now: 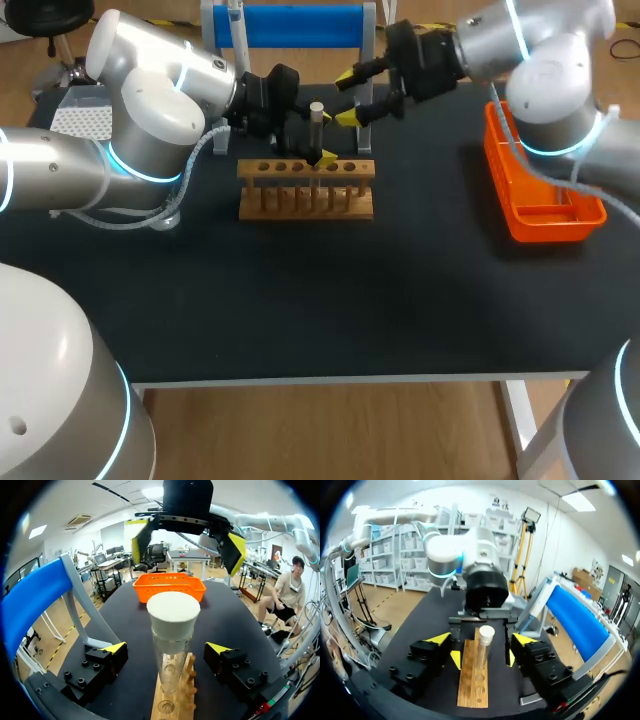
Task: Invert the test tube, pick up the pipette, mount the tip to pipette, aspirate from beaker and dispense into the tube, eject the tip, return the pipette, and cap with the stopper.
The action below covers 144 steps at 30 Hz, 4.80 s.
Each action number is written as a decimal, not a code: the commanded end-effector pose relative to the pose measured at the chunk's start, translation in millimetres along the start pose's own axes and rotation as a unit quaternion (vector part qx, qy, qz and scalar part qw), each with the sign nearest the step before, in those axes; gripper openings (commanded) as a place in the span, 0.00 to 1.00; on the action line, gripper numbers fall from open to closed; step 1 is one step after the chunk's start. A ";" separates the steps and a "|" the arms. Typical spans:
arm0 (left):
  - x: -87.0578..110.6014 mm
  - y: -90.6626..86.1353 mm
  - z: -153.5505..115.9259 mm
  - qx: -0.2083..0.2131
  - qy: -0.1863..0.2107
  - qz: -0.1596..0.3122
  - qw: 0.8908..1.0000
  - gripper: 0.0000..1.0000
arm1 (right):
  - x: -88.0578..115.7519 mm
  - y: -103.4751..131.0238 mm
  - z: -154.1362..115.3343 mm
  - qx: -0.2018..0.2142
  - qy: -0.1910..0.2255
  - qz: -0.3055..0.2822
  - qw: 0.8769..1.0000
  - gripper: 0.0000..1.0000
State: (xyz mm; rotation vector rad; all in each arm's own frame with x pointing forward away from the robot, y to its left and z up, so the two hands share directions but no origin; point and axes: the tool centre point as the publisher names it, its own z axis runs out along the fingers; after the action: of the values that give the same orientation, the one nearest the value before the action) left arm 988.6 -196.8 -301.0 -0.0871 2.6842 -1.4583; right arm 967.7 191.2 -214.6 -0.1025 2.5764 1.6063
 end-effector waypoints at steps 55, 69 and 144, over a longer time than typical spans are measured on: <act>-1.4 -0.1 -0.1 -0.001 0.002 0.000 1.000 1.00 | -1.5 17.6 32.8 -0.181 0.054 0.087 0.978 0.00; -1.4 -0.1 -0.1 -0.001 0.002 0.000 1.000 1.00 | -7.3 12.7 38.9 -0.179 0.057 0.089 0.978 0.00; 1.8 12.2 -13.4 -0.011 -0.019 -0.021 1.000 1.00 | 22.3 -66.1 -83.3 0.021 -0.046 0.027 0.998 1.00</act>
State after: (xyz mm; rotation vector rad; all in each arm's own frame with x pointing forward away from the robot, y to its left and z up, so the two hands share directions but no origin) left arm 992.3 -186.1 -306.0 -0.1591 2.6917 -1.4308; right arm 948.8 88.2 -240.6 0.0449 2.5572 1.5370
